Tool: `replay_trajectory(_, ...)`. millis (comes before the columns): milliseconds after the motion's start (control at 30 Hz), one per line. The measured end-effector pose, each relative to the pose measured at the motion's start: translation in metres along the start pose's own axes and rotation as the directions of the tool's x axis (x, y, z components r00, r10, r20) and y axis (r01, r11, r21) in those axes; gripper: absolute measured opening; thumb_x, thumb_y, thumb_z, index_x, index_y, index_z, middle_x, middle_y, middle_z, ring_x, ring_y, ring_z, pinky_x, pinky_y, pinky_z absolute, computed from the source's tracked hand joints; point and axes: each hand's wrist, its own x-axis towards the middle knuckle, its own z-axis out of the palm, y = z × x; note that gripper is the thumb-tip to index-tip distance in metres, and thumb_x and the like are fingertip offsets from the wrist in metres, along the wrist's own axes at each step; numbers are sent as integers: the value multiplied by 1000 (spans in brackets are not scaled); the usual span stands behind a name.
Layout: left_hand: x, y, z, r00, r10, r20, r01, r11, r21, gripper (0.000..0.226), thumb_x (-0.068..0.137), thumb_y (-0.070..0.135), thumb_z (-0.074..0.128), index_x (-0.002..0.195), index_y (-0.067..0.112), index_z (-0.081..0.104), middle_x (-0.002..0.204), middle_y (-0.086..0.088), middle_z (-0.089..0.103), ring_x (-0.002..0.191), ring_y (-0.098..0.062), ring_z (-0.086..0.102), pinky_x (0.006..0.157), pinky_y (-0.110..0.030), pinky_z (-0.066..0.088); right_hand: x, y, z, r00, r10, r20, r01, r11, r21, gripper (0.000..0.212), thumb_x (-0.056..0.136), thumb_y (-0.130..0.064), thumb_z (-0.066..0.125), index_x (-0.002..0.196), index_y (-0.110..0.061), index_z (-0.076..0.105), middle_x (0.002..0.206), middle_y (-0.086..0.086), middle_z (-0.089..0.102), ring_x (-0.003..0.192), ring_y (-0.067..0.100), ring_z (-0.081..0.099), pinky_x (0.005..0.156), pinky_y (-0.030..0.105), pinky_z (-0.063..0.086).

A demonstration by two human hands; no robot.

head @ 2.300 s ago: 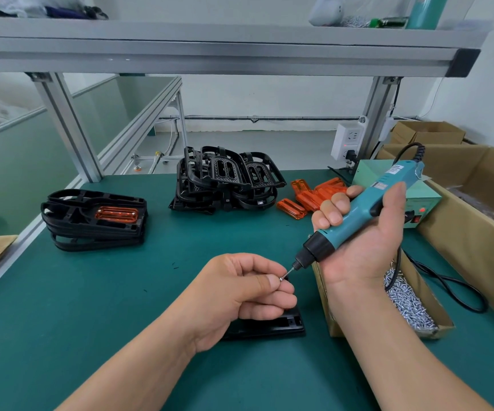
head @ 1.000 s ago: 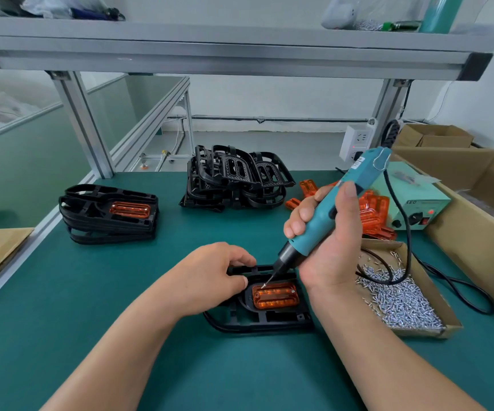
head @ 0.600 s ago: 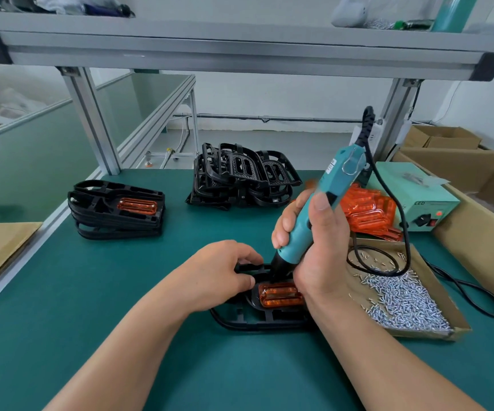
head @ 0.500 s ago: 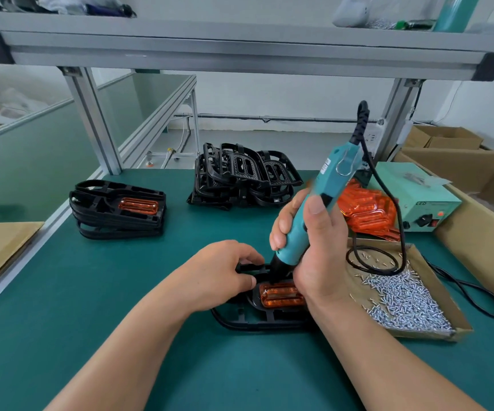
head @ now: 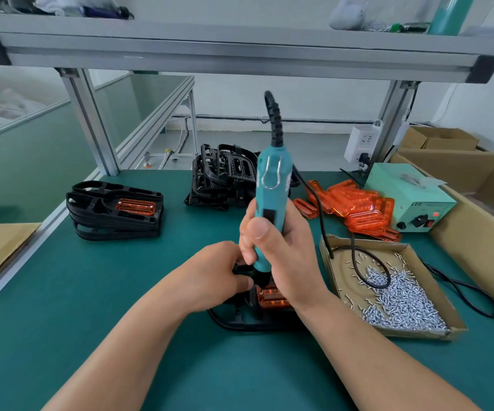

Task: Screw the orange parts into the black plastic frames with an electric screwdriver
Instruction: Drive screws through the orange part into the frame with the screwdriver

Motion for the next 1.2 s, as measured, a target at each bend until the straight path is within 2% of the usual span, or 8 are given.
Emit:
replay_trajectory(100, 1, -2, 0, 1000, 11, -8, -11, 1000, -2, 28, 87, 23, 72, 83, 47, 58, 74, 18, 62, 69, -4, 57, 67, -29, 48, 2, 1, -3, 1000, 18, -13, -18, 998, 65, 65, 97, -59, 73, 97, 1, 47, 75, 23, 43, 54, 32, 42, 57, 38, 41)
replay_trajectory(333, 1, 1, 0, 1000, 12, -9, -12, 1000, -14, 43, 89, 22, 71, 77, 60, 57, 70, 25, 62, 66, 3, 56, 63, -23, 42, 2, 6, -4, 1000, 12, -29, -8, 993, 122, 64, 96, -58, 74, 95, 0, 47, 72, 25, 39, 53, 28, 40, 55, 34, 41)
replay_trajectory(500, 1, 2, 0, 1000, 4, -13, -4, 1000, 0, 30, 90, 21, 73, 81, 45, 58, 81, 13, 65, 78, -8, 61, 73, -29, 50, 1, 5, -7, 998, 13, -55, -7, 994, 106, 67, 93, -63, 76, 99, -2, 48, 75, 22, 45, 57, 28, 46, 60, 38, 43)
replay_trajectory(667, 3, -2, 0, 1000, 15, -14, -15, 1000, -22, 37, 89, 20, 77, 77, 51, 60, 80, 20, 61, 78, 3, 57, 71, -21, 41, 5, -6, -9, 994, -83, -69, 91, 988, 126, 59, 98, -57, 73, 100, -3, 50, 75, 17, 50, 57, 31, 49, 60, 38, 44)
replay_trajectory(767, 4, -3, 2, 1000, 3, -16, -3, 1000, 8, 27, 90, 22, 76, 106, 43, 71, 102, 18, 61, 99, -3, 59, 90, -26, 47, 8, -11, -19, 984, -111, -140, 135, 975, 178, 53, 98, -55, 73, 105, -7, 52, 77, 13, 51, 56, 27, 50, 57, 35, 45)
replay_trajectory(833, 3, -5, 2, 1000, 0, -26, 1, 999, 40, 37, 91, 27, 75, 127, 36, 70, 114, 16, 60, 110, -5, 59, 103, -31, 47, 8, -13, -30, 975, -79, -210, 125, 969, 214, 53, 94, -57, 76, 104, -10, 53, 75, 10, 52, 55, 23, 49, 56, 32, 44)
replay_trajectory(1067, -9, 11, 11, 985, 170, -8, -165, 964, 209, 96, 70, 81, 66, 152, 36, 45, 134, 22, 43, 132, -4, 33, 115, -32, 31, 10, -20, -71, 894, 14, -448, 151, 932, 330, 44, 92, -60, 72, 95, -19, 57, 74, 2, 50, 59, 18, 47, 58, 30, 41)
replay_trajectory(1200, -14, 16, 23, 971, 236, 42, -231, 877, 421, 108, 62, 88, 66, 149, 30, 39, 134, 15, 37, 129, -11, 30, 117, -30, 23, 8, -18, -87, 837, 82, -541, 179, 893, 413, 39, 107, -56, 50, 92, -20, 56, 76, 0, 48, 62, 16, 45, 60, 29, 41)
